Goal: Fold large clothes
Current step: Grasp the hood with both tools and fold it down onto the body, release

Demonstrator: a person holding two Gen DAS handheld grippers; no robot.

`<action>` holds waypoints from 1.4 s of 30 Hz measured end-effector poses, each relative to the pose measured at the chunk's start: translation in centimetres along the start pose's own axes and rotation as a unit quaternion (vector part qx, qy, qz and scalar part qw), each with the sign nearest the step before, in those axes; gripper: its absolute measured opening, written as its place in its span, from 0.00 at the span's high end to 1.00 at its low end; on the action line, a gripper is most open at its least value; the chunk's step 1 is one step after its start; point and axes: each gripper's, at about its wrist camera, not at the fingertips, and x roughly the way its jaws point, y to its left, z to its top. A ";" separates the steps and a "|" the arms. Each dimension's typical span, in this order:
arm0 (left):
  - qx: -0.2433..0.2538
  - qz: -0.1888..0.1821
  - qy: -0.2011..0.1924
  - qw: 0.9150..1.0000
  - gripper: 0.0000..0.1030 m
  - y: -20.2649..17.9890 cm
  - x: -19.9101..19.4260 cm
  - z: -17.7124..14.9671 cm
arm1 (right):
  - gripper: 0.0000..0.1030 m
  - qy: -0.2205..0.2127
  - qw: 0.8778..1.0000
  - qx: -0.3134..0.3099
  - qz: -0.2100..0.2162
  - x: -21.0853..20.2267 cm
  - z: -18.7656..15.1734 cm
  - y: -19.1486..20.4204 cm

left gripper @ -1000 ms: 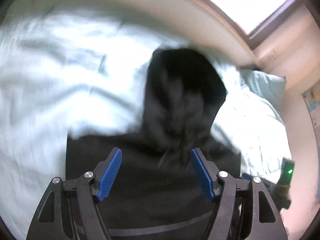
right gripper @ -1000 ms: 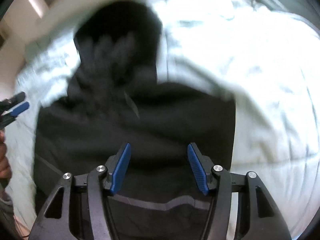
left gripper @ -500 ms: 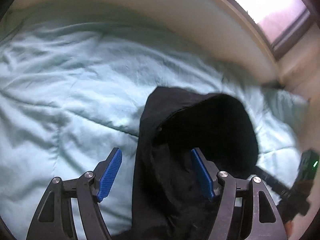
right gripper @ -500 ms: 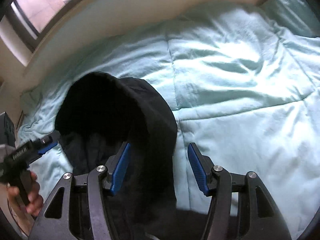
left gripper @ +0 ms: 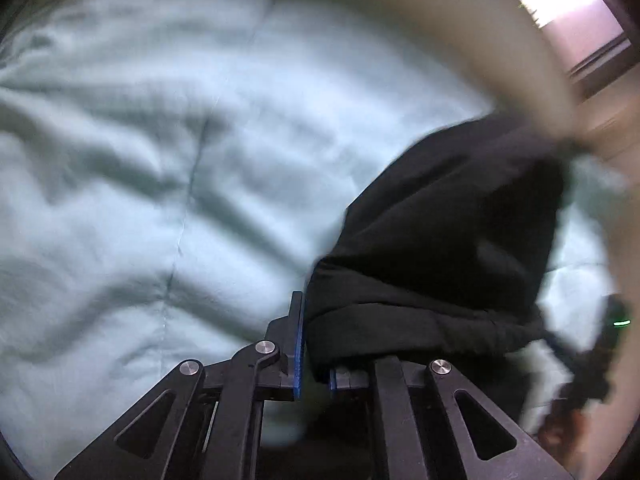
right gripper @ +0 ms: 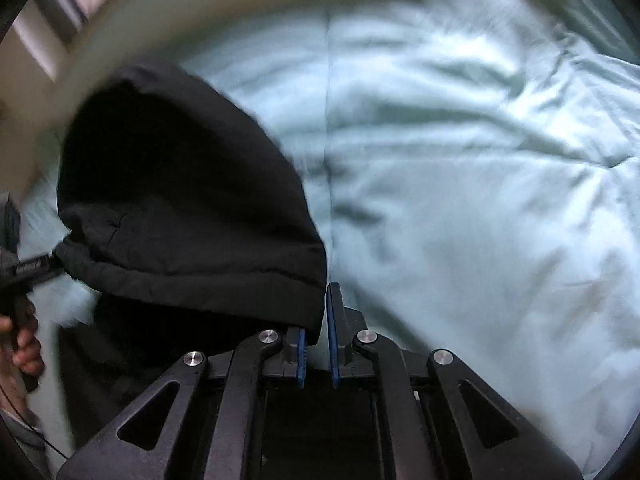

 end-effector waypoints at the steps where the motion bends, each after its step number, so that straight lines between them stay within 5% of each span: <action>1: 0.020 0.009 -0.005 1.000 0.83 -0.3 1.4 -0.2 | 0.92 0.025 1.000 -0.009 -0.004 2.5 -0.2 0.4; 4: 0.032 0.007 -0.031 0.999 0.82 -0.7 1.5 -0.7 | 0.90 0.032 0.999 -0.013 -0.004 4.2 -0.4 0.5; 8: 0.070 -0.002 -0.073 0.995 0.78 -0.6 -3.8 -2.5 | 0.80 0.018 0.999 -0.031 0.024 -0.3 -0.9 0.2; 10: 0.092 0.002 -0.093 0.991 0.78 -0.6 -6.3 -3.7 | 0.53 -0.003 0.998 -0.043 0.046 -3.0 -1.5 0.1; 12: 0.111 0.009 -0.114 0.987 0.78 -0.6 -8.8 -4.4 | 0.40 -0.035 0.996 -0.063 0.048 -6.0 -1.7 0.6; 16: 0.116 0.001 -0.169 0.979 0.75 -2.3 -12.8 -2.9 | 0.40 -0.089 0.990 -0.081 0.080 -9.4 0.9 2.8; 19: 0.111 -0.041 -0.171 0.978 0.63 -5.7 -12.4 0.1 | 0.40 -0.094 0.989 -0.071 0.088 -7.2 4.4 4.9; 22: 0.107 -0.058 -0.116 0.986 0.60 -8.2 -6.9 2.0 | 0.40 -0.057 0.993 -0.078 0.074 -2.5 4.8 6.2; 25: 0.102 0.016 -0.044 0.994 0.61 -7.7 0.2 0.9 | 0.40 0.013 0.995 -0.079 0.055 3.6 3.1 5.7; 27: 0.086 0.014 -0.023 0.996 0.60 -6.6 3.2 0.2 | 0.40 0.027 0.995 -0.086 0.047 5.8 1.6 5.3; 30: 0.090 -0.001 -0.058 0.994 0.60 -6.6 2.1 -0.3 | 0.41 -0.008 0.995 -0.094 0.045 4.5 1.1 5.3; 32: 0.099 -0.006 -0.069 0.993 0.60 -6.6 1.6 -0.7 | 0.41 -0.070 0.990 -0.105 0.066 1.2 1.2 5.5; 37: 0.108 -0.005 -0.087 0.990 0.60 -6.7 1.3 -1.8 | 0.41 -0.122 0.979 -0.122 0.106 -2.9 5.8 8.7; 40: 0.112 -0.008 -0.090 0.990 0.60 -6.6 0.7 -1.8 | 0.41 -0.126 0.976 -0.146 0.099 -1.2 8.2 11.4; 42: 0.115 -0.011 -0.090 0.989 0.60 -6.5 0.9 -2.1 | 0.41 -0.100 0.981 -0.159 0.055 2.9 9.0 13.2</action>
